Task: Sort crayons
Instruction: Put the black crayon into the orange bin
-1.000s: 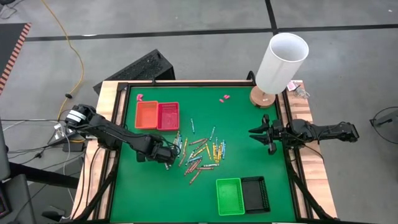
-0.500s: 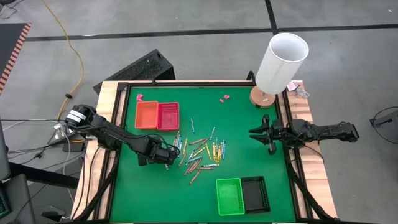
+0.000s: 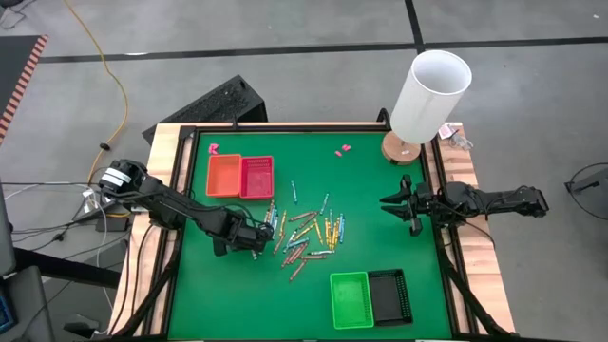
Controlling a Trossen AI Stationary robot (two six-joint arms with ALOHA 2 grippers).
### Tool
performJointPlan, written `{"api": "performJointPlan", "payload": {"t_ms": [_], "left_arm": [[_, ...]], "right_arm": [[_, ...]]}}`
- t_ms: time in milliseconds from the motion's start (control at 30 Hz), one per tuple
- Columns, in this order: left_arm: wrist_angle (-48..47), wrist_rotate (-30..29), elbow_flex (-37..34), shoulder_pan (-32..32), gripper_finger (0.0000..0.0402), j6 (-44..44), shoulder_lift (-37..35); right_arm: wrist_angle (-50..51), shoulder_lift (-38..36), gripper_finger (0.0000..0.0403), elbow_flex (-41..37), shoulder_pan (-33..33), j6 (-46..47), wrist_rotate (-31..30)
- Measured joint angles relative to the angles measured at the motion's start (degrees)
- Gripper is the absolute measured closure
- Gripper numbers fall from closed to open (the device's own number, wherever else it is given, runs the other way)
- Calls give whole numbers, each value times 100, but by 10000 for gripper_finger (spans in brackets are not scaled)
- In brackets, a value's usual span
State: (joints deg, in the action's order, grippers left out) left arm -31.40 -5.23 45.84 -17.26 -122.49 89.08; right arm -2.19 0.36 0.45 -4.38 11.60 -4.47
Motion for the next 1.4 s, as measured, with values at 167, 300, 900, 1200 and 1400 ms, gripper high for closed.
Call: {"api": "performJointPlan", "payload": {"t_ms": [167, 300, 900, 1200, 1400], "left_arm": [[-17, -4, 0, 2, 374, 47, 0], [-91, -5, 0, 2, 398, 72, 0], [-268, -5, 11, 4, 401, 660, -381], [-429, -746, 11, 22, 401, 825, -970], [-904, -1637, 11, 211, 401, 1600, -1649]], "right_arm": [[1, -1, 280, 0, 0, 0, 0], [2, -1, 280, 0, 0, 0, 0], [3, 0, 280, 0, 0, 0, -4], [3, -2, 280, 0, 0, 0, -7], [3, -1, 280, 0, 0, 0, -7]]}}
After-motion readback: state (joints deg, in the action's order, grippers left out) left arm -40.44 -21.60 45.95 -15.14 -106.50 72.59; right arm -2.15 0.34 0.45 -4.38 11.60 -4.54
